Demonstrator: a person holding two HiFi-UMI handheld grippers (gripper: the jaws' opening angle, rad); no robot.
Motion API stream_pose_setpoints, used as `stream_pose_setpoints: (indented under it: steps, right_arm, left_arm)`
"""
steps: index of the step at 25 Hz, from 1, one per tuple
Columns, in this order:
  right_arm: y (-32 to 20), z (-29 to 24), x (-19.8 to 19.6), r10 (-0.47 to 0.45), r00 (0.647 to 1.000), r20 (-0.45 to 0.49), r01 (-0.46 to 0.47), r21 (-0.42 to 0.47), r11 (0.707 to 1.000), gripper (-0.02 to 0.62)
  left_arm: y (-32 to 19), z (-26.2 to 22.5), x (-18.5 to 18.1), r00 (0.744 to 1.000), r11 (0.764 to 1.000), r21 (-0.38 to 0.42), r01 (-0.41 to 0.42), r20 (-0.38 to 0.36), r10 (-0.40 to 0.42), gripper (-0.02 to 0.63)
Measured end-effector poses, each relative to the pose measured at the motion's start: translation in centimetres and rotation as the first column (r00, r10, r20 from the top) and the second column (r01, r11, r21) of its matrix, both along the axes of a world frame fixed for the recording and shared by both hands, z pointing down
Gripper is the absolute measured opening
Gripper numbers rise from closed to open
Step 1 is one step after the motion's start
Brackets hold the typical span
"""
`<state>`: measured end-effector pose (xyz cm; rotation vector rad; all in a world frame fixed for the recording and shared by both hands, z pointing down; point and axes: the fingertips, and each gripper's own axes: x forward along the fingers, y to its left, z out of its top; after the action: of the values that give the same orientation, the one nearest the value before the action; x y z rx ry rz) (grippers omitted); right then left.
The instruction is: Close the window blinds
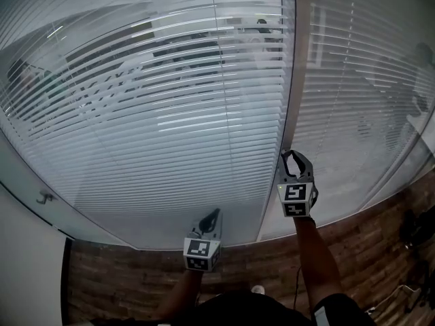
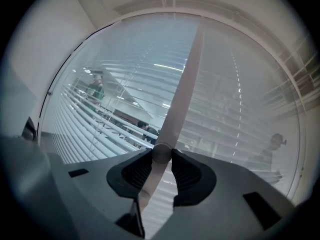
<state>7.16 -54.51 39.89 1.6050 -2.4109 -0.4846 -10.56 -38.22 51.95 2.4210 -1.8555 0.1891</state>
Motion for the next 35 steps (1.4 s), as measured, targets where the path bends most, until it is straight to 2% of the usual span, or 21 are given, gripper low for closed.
stream_pose_setpoints:
  steps: [3, 6, 10, 14, 18, 22, 26, 28, 30, 32, 33, 35]
  right_arm:
    - [0.4, -0.6, -0.3, 0.013, 0.992, -0.122, -0.01, 0.032, 0.999, 0.126]
    - [0.3, -0.2, -0.4, 0.023, 0.965, -0.263, -0.003, 0.075, 0.997, 0.126]
    - [0.1, 0.4, -0.5, 0.037, 0.907, -0.42, 0.018, 0.127, 0.992, 0.126]
    - [-0.3, 1.2, -0.5, 0.072, 0.823, -0.564, 0.038, 0.182, 0.983, 0.126]
    - [-0.3, 1.5, -0.6, 0.121, 0.711, -0.693, 0.061, 0.232, 0.971, 0.126]
    - [-0.3, 1.8, -0.6, 0.18, 0.549, -0.816, 0.119, 0.289, 0.95, 0.126]
    - [-0.2, 1.9, -0.6, 0.228, 0.396, -0.889, 0.185, 0.32, 0.929, 0.126]
    - [-0.3, 2.0, -0.6, 0.24, 0.354, -0.904, 0.204, 0.325, 0.924, 0.126]
    - [-0.4, 2.0, -0.6, 0.244, 0.351, -0.904, 0.205, 0.328, 0.922, 0.127]
    - [-0.4, 2.1, -0.7, 0.246, 0.381, -0.891, 0.192, 0.336, 0.922, 0.127]
    - [-0.3, 2.0, -0.6, 0.24, 0.413, -0.879, 0.18, 0.337, 0.924, 0.127]
    - [0.2, 2.1, -0.6, 0.202, 0.509, -0.837, 0.153, 0.319, 0.935, 0.127]
  left_arm:
    - [0.3, 0.1, -0.1, 1.0, 1.0, -0.021, 0.011, 0.003, -0.011, 0.0]
    - [0.5, -0.5, -0.2, 1.0, 0.999, -0.03, 0.021, -0.004, -0.021, 0.0]
    - [0.6, -0.4, -0.1, 1.0, 1.0, -0.005, 0.009, 0.008, -0.008, 0.0]
    - [0.8, 0.3, 0.0, 1.0, 1.0, -0.014, 0.012, -0.008, -0.012, 0.0]
    - [0.9, 0.0, 0.0, 1.0, 1.0, 0.001, 0.003, -0.001, -0.003, 0.0]
    - [1.1, -0.4, -0.1, 1.0, 1.0, 0.02, -0.001, 0.01, 0.001, 0.0]
    - [1.5, -0.6, -0.2, 1.0, 1.0, 0.016, 0.008, 0.005, -0.008, 0.0]
    - [1.6, -0.9, -0.2, 1.0, 1.0, 0.003, 0.019, -0.013, -0.019, 0.0]
    - [1.5, -1.2, -0.1, 1.0, 1.0, -0.002, 0.02, -0.013, -0.02, 0.0]
    - [1.4, -0.9, 0.0, 1.0, 1.0, 0.006, 0.011, -0.002, -0.011, 0.0]
    - [1.4, -0.9, 0.1, 1.0, 1.0, 0.012, 0.007, 0.002, -0.007, 0.0]
    - [1.6, -1.1, 0.1, 1.0, 1.0, 0.013, 0.009, 0.002, -0.009, 0.0]
